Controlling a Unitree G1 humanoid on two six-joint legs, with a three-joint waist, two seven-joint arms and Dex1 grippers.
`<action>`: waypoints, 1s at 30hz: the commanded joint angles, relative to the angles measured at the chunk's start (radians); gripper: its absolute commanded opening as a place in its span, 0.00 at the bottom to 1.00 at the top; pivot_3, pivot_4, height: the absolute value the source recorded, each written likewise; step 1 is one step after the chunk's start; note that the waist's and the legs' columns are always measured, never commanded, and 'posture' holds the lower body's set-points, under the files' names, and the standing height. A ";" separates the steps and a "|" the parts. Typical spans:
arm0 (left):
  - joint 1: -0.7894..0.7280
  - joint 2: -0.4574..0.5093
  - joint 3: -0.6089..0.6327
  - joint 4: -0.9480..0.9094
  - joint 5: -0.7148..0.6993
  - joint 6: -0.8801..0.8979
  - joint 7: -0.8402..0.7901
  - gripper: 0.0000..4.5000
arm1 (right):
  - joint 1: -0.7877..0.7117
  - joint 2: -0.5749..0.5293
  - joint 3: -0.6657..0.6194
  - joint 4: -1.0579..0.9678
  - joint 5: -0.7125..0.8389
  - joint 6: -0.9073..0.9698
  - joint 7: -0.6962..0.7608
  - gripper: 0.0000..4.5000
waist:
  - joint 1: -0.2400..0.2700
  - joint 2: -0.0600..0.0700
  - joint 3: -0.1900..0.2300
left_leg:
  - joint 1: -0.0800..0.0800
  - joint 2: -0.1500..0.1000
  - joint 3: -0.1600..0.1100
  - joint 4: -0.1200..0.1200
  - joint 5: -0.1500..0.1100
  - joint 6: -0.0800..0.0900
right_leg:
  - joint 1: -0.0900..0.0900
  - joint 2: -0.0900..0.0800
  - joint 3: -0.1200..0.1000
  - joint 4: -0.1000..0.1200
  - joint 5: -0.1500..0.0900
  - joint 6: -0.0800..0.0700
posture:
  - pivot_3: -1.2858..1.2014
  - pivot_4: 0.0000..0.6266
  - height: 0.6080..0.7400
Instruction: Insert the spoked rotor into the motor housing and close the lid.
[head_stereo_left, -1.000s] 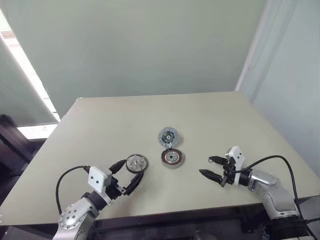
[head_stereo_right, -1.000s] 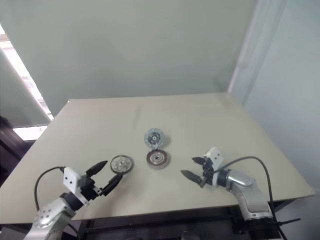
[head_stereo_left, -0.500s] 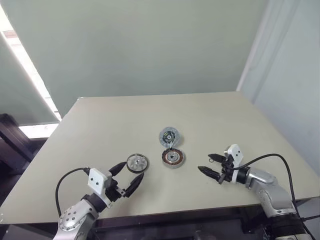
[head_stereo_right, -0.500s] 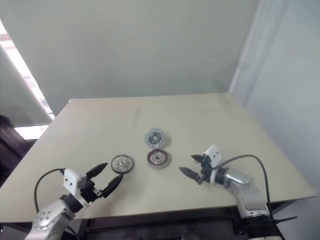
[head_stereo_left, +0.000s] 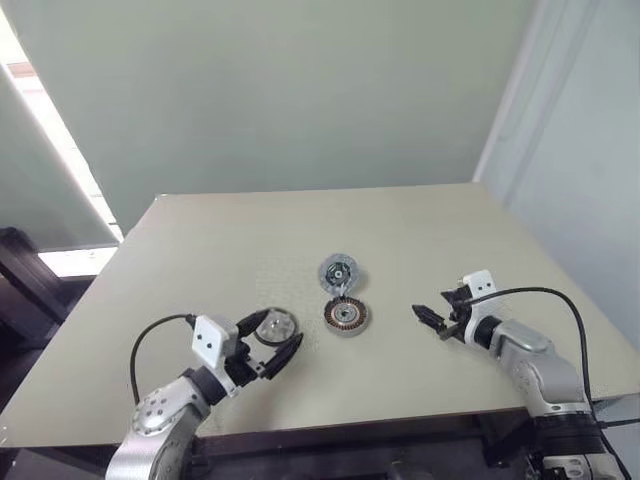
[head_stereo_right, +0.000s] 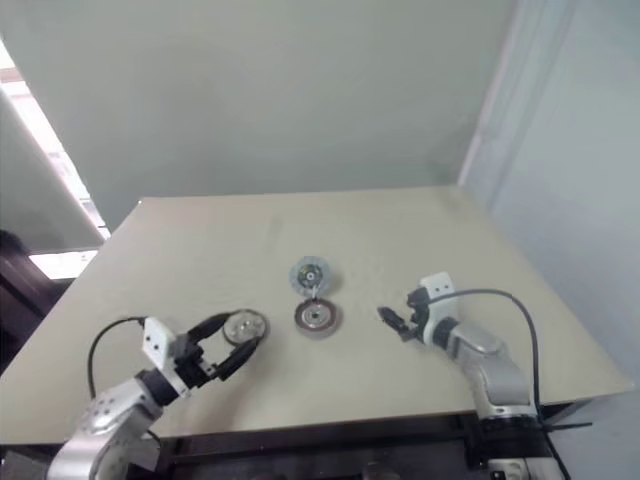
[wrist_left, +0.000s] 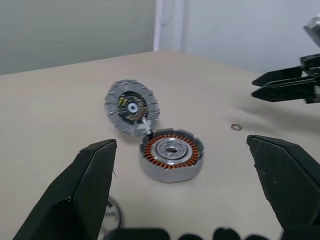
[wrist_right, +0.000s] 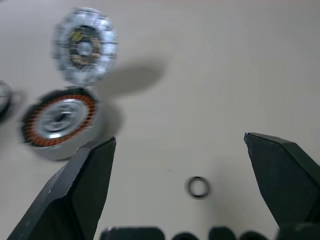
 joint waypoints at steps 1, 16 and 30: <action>-0.023 -0.001 -0.015 -0.001 0.003 -0.010 -0.008 1.00 | -0.041 0.022 0.002 0.024 -0.032 -0.016 -0.053 1.00 | -0.002 0.000 0.000 | 0.000 0.000 0.000 0.000 0.000 0.000 | 0.000 0.000 0.000 0.000 0.000 0.000 | 0.52 0.00 1.00; -0.012 -0.021 -0.067 -0.002 -0.003 0.007 -0.023 1.00 | -0.073 0.127 -0.011 0.344 -0.079 -0.321 -0.092 1.00 | -0.001 0.000 0.000 | 0.000 0.000 0.000 -0.001 0.000 0.000 | 0.000 0.000 0.001 0.000 0.000 0.000 | 0.52 0.00 1.00; -0.028 0.000 -0.065 0.015 0.003 0.029 -0.044 1.00 | -0.123 0.124 0.001 0.466 -0.122 -0.304 -0.105 1.00 | -0.002 0.000 0.000 | 0.001 0.000 0.002 -0.001 0.000 0.000 | 0.000 0.000 0.002 0.000 0.000 0.000 | 0.52 0.00 1.00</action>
